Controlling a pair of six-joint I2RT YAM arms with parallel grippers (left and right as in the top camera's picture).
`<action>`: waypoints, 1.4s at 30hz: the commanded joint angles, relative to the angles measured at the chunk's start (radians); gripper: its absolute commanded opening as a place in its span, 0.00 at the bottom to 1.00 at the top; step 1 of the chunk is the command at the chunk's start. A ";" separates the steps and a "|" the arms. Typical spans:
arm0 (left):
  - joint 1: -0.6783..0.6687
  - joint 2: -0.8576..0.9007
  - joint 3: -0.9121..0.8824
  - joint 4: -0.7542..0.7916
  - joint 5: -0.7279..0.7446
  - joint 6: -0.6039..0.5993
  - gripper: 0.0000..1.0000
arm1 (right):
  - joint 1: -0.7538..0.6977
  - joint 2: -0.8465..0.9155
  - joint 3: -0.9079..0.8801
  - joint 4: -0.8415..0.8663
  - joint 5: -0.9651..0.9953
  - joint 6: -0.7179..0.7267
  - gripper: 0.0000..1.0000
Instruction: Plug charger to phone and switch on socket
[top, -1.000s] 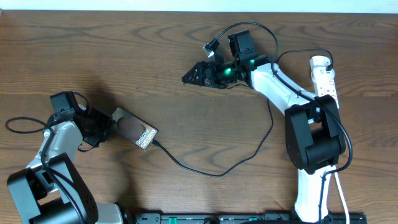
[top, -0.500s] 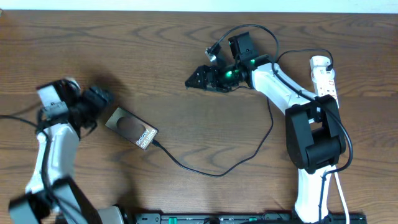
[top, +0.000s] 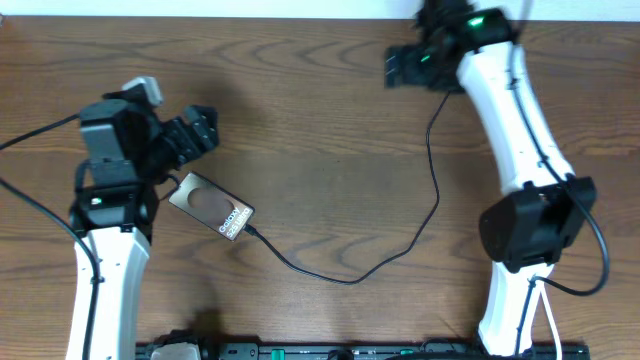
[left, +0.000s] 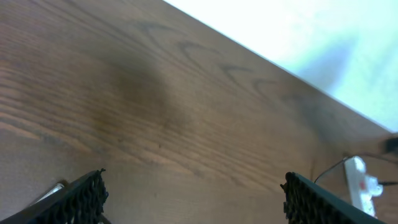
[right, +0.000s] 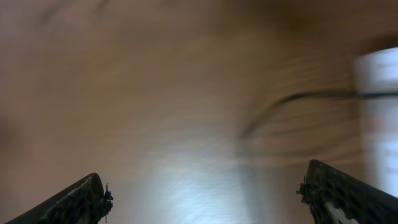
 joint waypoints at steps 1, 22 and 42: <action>-0.059 -0.002 0.006 -0.004 -0.129 0.023 0.88 | -0.121 -0.007 0.064 -0.017 0.274 0.038 0.99; -0.087 0.000 0.006 -0.027 -0.168 0.023 0.88 | -0.580 -0.003 -0.388 0.192 -0.487 -0.513 0.99; -0.087 0.000 0.006 -0.064 -0.168 0.022 0.88 | -0.570 -0.003 -0.539 0.407 -0.303 -0.419 0.99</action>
